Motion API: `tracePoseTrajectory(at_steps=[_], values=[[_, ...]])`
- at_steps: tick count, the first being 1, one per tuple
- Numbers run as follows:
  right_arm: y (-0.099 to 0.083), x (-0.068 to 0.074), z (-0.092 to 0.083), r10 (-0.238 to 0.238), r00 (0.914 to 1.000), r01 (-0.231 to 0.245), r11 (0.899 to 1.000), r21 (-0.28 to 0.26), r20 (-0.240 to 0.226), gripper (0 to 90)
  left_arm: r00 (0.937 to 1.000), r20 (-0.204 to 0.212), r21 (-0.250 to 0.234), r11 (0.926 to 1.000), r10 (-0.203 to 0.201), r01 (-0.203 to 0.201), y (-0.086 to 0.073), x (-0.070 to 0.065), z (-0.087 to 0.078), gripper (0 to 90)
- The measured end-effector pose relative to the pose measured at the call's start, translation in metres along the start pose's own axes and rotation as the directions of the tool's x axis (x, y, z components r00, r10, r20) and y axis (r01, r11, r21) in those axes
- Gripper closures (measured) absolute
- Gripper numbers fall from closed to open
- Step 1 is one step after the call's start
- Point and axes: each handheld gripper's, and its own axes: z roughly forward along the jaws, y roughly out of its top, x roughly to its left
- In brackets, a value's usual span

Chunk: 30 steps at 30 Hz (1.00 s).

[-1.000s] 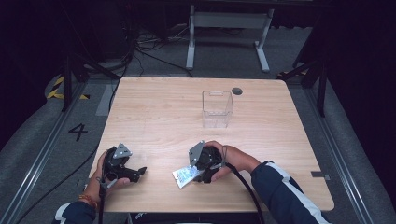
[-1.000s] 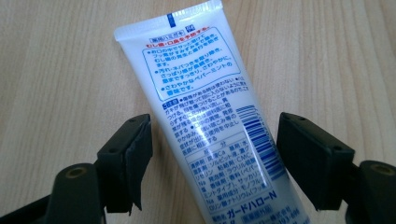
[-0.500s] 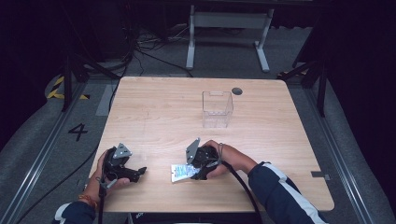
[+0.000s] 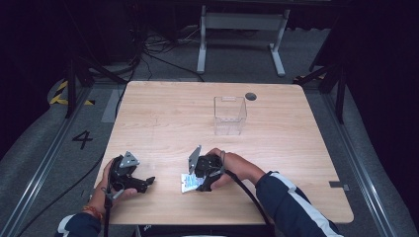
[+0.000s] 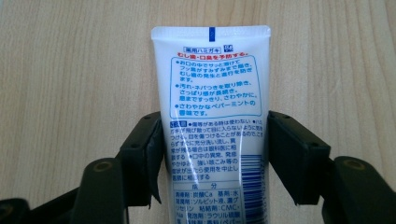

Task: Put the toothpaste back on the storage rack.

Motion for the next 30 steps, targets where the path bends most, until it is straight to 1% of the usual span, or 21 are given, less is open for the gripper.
tracePoseTrajectory(at_steps=[3, 6, 7, 9, 12, 13, 15, 16, 19, 20, 23, 24, 26, 28, 29, 30], values=[[-0.001, 0.000, 0.000, 0.001, 1.0000, -0.001, 1.000, -0.006, 0.002, 43.0, 1.0000, 0.000, -0.001, 1.0000, 0.000, 0.000, 0.000, 0.000, 0.000, 0.6], [-0.001, 0.001, -0.002, -0.004, 1.0000, 0.004, 1.000, 0.003, 0.001, 46.3, 1.0000, -0.002, -0.004, 1.0000, -0.001, 0.001, 0.000, 0.000, 0.000, 0.6], [-0.001, 0.002, -0.002, 0.002, 1.0000, -0.002, 1.000, 0.002, 0.006, 47.7, 1.0000, 0.000, 0.000, 1.0000, 0.000, 0.000, 0.000, 0.000, 0.000, 0.6], [-0.001, 0.003, -0.003, -0.004, 0.9999, 0.004, 1.000, 0.006, 0.014, 51.4, 1.0000, -0.001, -0.003, 1.0000, -0.001, 0.001, 0.000, 0.000, 0.000, 0.6], [-0.002, 0.004, -0.006, 0.010, 0.9998, -0.010, 1.000, -0.007, 0.020, 55.6, 1.0000, 0.000, -0.001, 1.0000, -0.001, 0.001, 0.000, 0.000, 0.000, 0.6], [-0.003, 0.004, -0.007, 0.007, 0.9997, -0.007, 1.000, -0.017, 0.022, 56.6, 1.0000, -0.002, -0.002, 1.0000, -0.001, 0.001, 0.000, 0.000, 0.000, 0.6], [-0.005, 0.004, -0.011, 0.011, 0.9997, -0.010, 1.000, -0.023, 0.021, 59.5, 1.0000, 0.002, 0.000, 1.0000, -0.003, 0.003, 0.000, 0.000, 0.000, 0.6], [-0.005, 0.004, -0.011, 0.011, 0.9997, -0.010, 1.000, -0.023, 0.021, 59.5, 1.0000, 0.002, 0.000, 1.0000, -0.003, 0.003, 0.000, 0.000, 0.000, 0.5], [-0.009, 0.005, -0.018, 0.025, 0.9991, -0.024, 0.999, -0.048, 0.034, 61.6, 1.0000, 0.003, -0.004, 1.0000, 0.002, -0.002, 0.000, 0.000, 0.001, 0.5], [-0.010, 0.005, -0.020, 0.024, 0.9991, -0.022, 0.999, -0.049, 0.036, 62.1, 1.0000, 0.003, -0.004, 1.0000, 0.002, -0.002, 0.000, 0.000, 0.001, 0.5], [-0.015, 0.005, -0.026, 0.045, 0.9984, -0.043, 0.996, -0.078, 0.035, 63.2, 1.0000, 0.006, -0.001, 1.0000, 0.003, -0.003, 0.000, 0.001, 0.000, 0.5], [-0.017, 0.004, -0.028, 0.041, 0.9986, -0.037, 0.995, -0.090, 0.035, 63.7, 1.0000, 0.002, -0.004, 1.0000, 0.008, -0.008, 0.000, 0.001, 0.001, 0.5], [-0.020, 0.003, -0.033, 0.061, 0.9971, -0.056, 0.992, -0.112, 0.045, 64.6, 0.9999, 0.004, -0.004, 0.9999, 0.011, -0.011, 0.000, 0.001, 0.001, 0.4], [-0.025, 0.001, -0.038, 0.075, 0.9961, -0.068, 0.988, -0.142, 0.047, 65.5, 0.9999, 0.004, -0.004, 0.9999, 0.011, -0.011, 0.000, 0.001, 0.001, 0.4], [-0.026, 0.001, -0.040, 0.081, 0.9955, -0.073, 0.986, -0.149, 0.049, 65.8, 0.9999, 0.004, -0.003, 0.9999, 0.012, -0.012, 0.000, 0.001, 0.001, 0.4], [-0.029, 0.000, -0.043, 0.092, 0.9942, -0.082, 0.983, -0.164, 0.056, 66.2, 0.9999, 0.010, -0.005, 1.0000, -0.002, 0.002, 0.000, 0.000, 0.001, 0.4]])
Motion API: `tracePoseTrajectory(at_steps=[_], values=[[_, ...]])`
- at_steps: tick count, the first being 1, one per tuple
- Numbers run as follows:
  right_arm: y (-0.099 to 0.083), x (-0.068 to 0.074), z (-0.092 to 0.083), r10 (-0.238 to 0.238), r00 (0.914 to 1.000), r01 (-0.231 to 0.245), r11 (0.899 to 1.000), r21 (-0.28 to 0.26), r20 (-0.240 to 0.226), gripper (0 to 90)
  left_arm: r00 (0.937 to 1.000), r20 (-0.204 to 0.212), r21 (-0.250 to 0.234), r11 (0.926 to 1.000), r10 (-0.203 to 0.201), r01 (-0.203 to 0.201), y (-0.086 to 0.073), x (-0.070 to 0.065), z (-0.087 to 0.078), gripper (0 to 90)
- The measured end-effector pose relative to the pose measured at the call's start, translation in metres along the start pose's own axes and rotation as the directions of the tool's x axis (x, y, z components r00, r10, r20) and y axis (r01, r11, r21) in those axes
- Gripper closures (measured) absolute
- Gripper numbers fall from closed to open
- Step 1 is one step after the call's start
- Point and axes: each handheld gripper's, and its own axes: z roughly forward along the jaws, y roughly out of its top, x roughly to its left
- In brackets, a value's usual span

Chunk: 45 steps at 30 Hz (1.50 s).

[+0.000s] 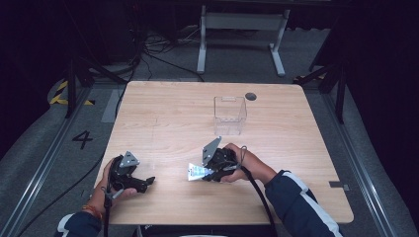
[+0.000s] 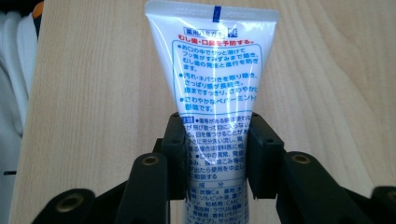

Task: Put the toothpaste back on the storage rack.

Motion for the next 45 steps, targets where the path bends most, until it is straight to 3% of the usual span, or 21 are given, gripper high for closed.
tracePoseTrajectory(at_steps=[9, 15, 27, 34, 38, 39, 45], values=[[-0.010, -0.006, -0.012, 0.031, 0.9995, -0.030, 0.997, -0.069, 0.004, 67.6, 1.0000, 0.000, 0.000, 1.0000, 0.002, -0.002, 0.000, 0.000, 0.000, 0.4], [-0.020, -0.011, -0.023, 0.066, 0.9978, -0.065, 0.988, -0.137, 0.002, 68.0, 1.0000, 0.000, 0.000, 1.0000, 0.001, -0.001, 0.000, 0.000, 0.000, 0.4], [-0.041, -0.020, -0.068, 0.137, 0.9869, -0.107, 0.951, -0.289, 0.085, 68.2, 1.0000, 0.000, 0.001, 1.0000, 0.002, -0.002, 0.000, 0.000, 0.000, 0.4], [-0.051, -0.025, -0.090, 0.183, 0.9731, -0.121, 0.924, -0.362, 0.140, 68.3, 1.0000, 0.004, 0.002, 1.0000, -0.002, 0.002, 0.000, 0.000, 0.000, 0.3], [-0.054, -0.027, -0.103, 0.203, 0.9652, -0.119, 0.903, -0.413, 0.165, 68.3, 0.9999, 0.009, 0.001, 1.0000, -0.008, 0.008, 0.000, 0.000, 0.000, 0.2], [-0.053, -0.028, -0.105, 0.205, 0.9630, -0.114, 0.899, -0.424, 0.175, 68.3, 1.0000, 0.006, 0.002, 1.0000, 0.007, -0.007, 0.000, 0.001, 0.000, 0.2], [-0.049, -0.032, -0.118, 0.220, 0.9530, -0.101, 0.879, -0.466, 0.208, 68.2, 1.0000, 0.007, 0.001, 1.0000, 0.003, -0.003, 0.000, 0.000, 0.000, 0.2]])
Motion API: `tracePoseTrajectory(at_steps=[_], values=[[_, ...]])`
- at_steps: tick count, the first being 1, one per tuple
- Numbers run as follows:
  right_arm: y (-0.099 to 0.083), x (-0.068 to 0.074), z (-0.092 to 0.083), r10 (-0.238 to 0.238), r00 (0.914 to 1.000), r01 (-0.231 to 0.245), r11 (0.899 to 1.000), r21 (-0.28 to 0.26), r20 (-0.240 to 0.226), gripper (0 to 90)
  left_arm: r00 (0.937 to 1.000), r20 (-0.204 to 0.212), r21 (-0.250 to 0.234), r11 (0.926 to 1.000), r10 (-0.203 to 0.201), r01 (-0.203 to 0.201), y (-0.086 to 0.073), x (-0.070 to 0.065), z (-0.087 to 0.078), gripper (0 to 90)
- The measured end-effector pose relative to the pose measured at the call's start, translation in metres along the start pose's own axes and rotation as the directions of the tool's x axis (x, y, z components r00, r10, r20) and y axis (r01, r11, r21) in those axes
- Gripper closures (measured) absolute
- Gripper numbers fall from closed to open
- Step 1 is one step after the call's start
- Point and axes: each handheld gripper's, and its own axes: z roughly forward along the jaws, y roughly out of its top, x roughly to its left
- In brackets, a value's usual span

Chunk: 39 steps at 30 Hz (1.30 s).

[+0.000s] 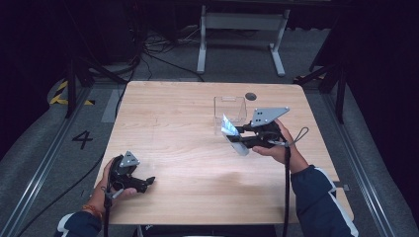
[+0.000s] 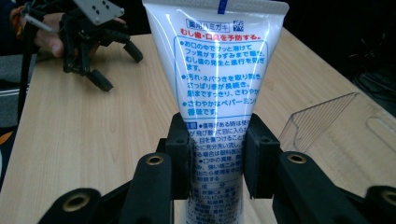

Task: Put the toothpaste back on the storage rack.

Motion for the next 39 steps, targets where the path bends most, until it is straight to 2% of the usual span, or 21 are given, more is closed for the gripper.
tracePoseTrajectory(at_steps=[4, 6, 9, 10, 11, 12, 14, 19, 27, 39], values=[[0.006, -0.005, -0.004, 0.001, 0.9997, -0.001, 1.000, -0.022, 0.026, 68.2, 1.0000, -0.002, 0.001, 1.0000, 0.006, -0.006, 0.000, 0.000, 0.000, 0.2], [0.010, -0.008, -0.006, 0.000, 0.9985, 0.002, 1.000, -0.028, 0.055, 68.3, 1.0000, -0.001, 0.001, 1.0000, 0.005, -0.005, 0.000, 0.000, 0.000, 0.2], [0.016, -0.014, -0.010, 0.014, 0.9981, -0.010, 0.998, -0.062, 0.060, 68.2, 1.0000, -0.001, 0.001, 1.0000, 0.005, -0.005, 0.000, 0.000, 0.000, 0.2], [0.016, -0.014, -0.010, 0.014, 0.9981, -0.010, 0.998, -0.062, 0.060, 68.2, 1.0000, -0.001, 0.001, 1.0000, 0.005, -0.005, 0.000, 0.000, 0.000, 0.2], [0.021, -0.018, -0.011, 0.012, 0.9958, -0.006, 0.998, -0.064, 0.090, 68.3, 1.0000, -0.001, 0.001, 1.0000, 0.005, -0.005, 0.000, 0.000, 0.000, 0.2], [0.023, -0.020, -0.011, 0.012, 0.9947, -0.005, 0.998, -0.067, 0.102, 68.3, 1.0000, -0.001, 0.001, 1.0000, 0.005, -0.005, 0.000, 0.000, 0.000, 0.2], [0.024, -0.022, -0.011, 0.015, 0.9945, -0.008, 0.998, -0.069, 0.104, 68.3, 1.0000, -0.001, 0.001, 1.0000, 0.002, -0.002, 0.000, 0.000, 0.000, 0.2], [0.030, -0.031, -0.007, 0.017, 0.9898, -0.005, 0.996, -0.084, 0.141, 68.3, 1.0000, -0.001, 0.001, 1.0000, 0.005, -0.005, 0.000, 0.000, 0.000, 0.2], [0.032, -0.048, 0.001, 0.058, 0.9800, -0.038, 0.994, -0.103, 0.190, 68.2, 1.0000, -0.001, 0.001, 1.0000, 0.003, -0.003, 0.000, 0.000, 0.000, 0.2], [0.032, -0.070, 0.013, 0.104, 0.9688, -0.080, 0.990, -0.112, 0.225, 68.1, 1.0000, 0.001, -0.001, 1.0000, -0.004, 0.004, 0.000, 0.000, 0.000, 0.2]])
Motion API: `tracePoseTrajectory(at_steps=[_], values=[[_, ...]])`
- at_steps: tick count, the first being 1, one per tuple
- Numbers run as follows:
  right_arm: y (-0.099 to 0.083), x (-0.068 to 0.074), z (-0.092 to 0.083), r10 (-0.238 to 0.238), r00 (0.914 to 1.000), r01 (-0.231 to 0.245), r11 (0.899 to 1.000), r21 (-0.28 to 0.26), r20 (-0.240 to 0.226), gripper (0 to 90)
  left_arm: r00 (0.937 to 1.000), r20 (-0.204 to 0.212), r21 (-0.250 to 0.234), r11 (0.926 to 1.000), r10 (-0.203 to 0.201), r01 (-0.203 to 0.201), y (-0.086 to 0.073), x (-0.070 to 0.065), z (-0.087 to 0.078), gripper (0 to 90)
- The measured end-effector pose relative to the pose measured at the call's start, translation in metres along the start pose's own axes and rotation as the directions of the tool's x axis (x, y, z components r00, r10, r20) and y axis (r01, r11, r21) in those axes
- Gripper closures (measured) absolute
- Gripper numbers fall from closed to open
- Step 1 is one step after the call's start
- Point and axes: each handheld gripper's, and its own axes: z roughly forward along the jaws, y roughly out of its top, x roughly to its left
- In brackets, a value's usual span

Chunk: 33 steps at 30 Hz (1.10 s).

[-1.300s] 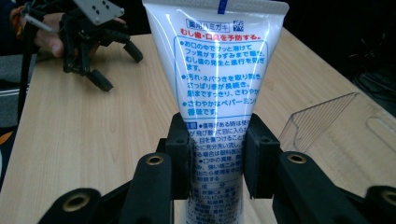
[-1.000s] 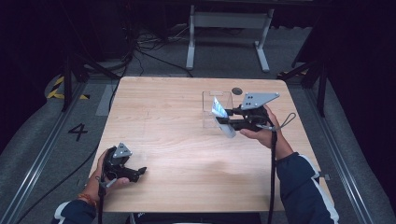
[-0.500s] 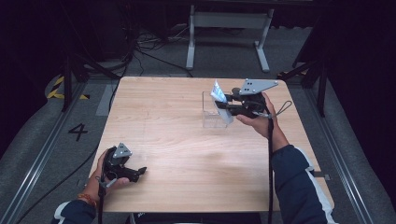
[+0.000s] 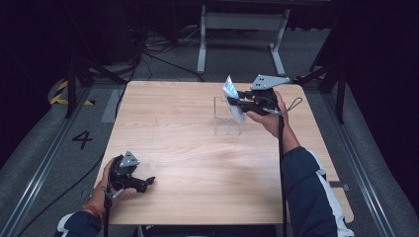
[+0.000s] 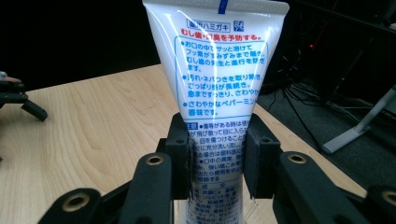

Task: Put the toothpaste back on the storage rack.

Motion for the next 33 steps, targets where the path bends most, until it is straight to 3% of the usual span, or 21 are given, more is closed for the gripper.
tracePoseTrajectory(at_steps=[26, 33], values=[[-0.023, -0.030, 0.028, 0.087, 0.9925, -0.087, 0.996, 0.006, 0.086, 67.9, 1.0000, -0.001, -0.001, 1.0000, 0.001, -0.001, 0.000, 0.000, 0.000, 0.2], [-0.030, -0.033, 0.033, 0.094, 0.9911, -0.095, 0.995, 0.012, 0.094, 67.6, 0.9996, -0.011, 0.000, 0.9997, 0.024, -0.024, 0.000, 0.001, 0.000, 0.4]])
